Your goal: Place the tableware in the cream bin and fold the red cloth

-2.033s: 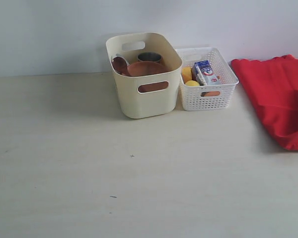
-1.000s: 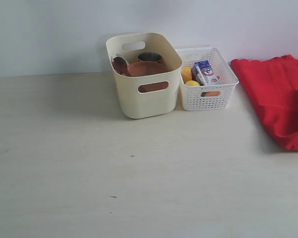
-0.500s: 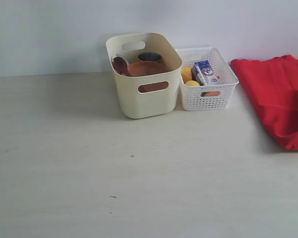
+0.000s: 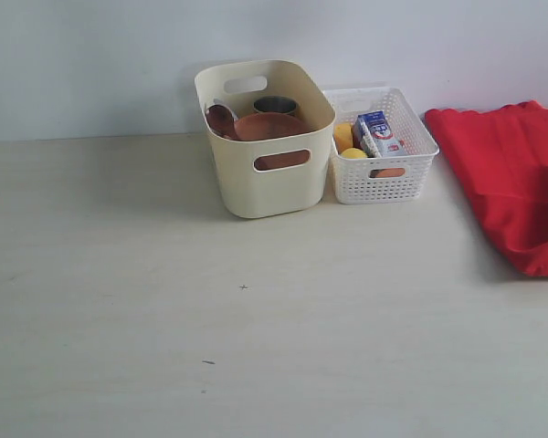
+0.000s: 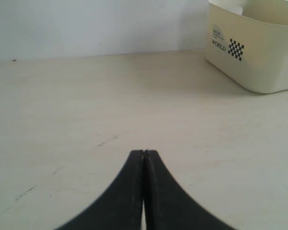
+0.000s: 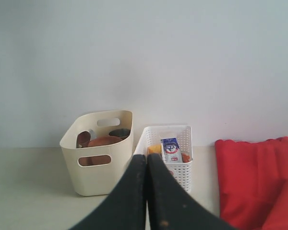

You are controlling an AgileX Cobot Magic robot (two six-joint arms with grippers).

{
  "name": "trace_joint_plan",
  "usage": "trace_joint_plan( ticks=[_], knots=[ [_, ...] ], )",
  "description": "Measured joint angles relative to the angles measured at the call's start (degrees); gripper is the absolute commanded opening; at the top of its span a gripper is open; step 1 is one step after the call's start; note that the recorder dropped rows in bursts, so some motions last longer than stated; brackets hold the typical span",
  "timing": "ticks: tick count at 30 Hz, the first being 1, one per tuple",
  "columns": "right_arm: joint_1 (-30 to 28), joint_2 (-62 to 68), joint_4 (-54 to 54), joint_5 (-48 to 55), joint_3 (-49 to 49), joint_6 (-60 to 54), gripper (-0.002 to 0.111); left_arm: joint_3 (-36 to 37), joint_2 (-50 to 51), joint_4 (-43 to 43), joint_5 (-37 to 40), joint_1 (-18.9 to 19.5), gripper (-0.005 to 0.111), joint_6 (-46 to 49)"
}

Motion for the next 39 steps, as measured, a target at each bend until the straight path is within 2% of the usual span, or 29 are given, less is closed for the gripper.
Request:
trace_joint_plan(
  ticks=[26, 31, 39],
  knots=[
    [0.0, 0.0, -2.39, 0.28, 0.36, -0.27, 0.0, 0.0, 0.0, 0.0, 0.74, 0.0, 0.0, 0.0],
    [0.0, 0.0, -6.41, -3.93, 6.31, -0.66, 0.0, 0.0, 0.0, 0.0, 0.74, 0.0, 0.0, 0.0],
    [0.0, 0.1, -17.44, -10.07, 17.81, 7.11, 0.0, 0.0, 0.0, 0.0, 0.74, 0.0, 0.0, 0.0]
  ],
)
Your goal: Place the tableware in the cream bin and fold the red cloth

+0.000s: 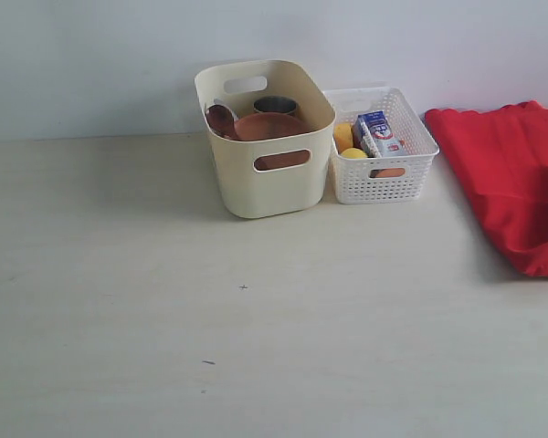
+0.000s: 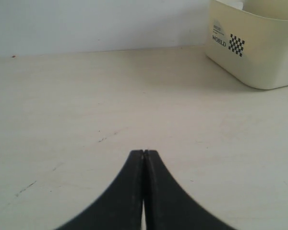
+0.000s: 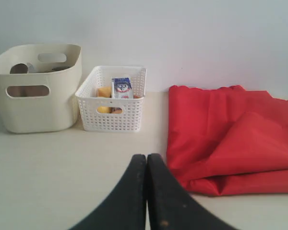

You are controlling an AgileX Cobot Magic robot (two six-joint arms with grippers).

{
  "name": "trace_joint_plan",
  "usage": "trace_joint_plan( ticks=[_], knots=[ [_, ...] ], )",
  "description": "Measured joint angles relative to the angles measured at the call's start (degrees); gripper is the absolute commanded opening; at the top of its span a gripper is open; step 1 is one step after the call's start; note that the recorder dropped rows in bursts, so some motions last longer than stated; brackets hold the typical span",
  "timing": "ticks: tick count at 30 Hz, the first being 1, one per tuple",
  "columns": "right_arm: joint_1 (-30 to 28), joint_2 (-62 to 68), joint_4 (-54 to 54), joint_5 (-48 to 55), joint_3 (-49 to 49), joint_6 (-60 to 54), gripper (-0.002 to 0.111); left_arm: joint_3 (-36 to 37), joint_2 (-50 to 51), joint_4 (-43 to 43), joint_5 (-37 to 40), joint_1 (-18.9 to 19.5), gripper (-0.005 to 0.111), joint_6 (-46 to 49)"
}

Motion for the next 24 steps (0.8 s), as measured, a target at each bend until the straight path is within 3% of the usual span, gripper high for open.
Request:
trace_joint_plan(
  ticks=[8, 15, 24],
  knots=[
    [0.27, 0.0, -3.15, -1.46, 2.41, 2.9, 0.0, 0.0, 0.0, 0.0, 0.0, 0.0, 0.0, 0.0],
    [5.05, 0.0, -4.39, -1.27, 2.41, 3.36, 0.0, 0.0, 0.0, 0.0, 0.0, 0.0, 0.0, 0.0],
    [5.31, 0.0, -4.94, -0.95, 2.41, 6.21, 0.0, 0.0, 0.0, 0.0, 0.0, 0.0, 0.0, 0.0]
  ],
)
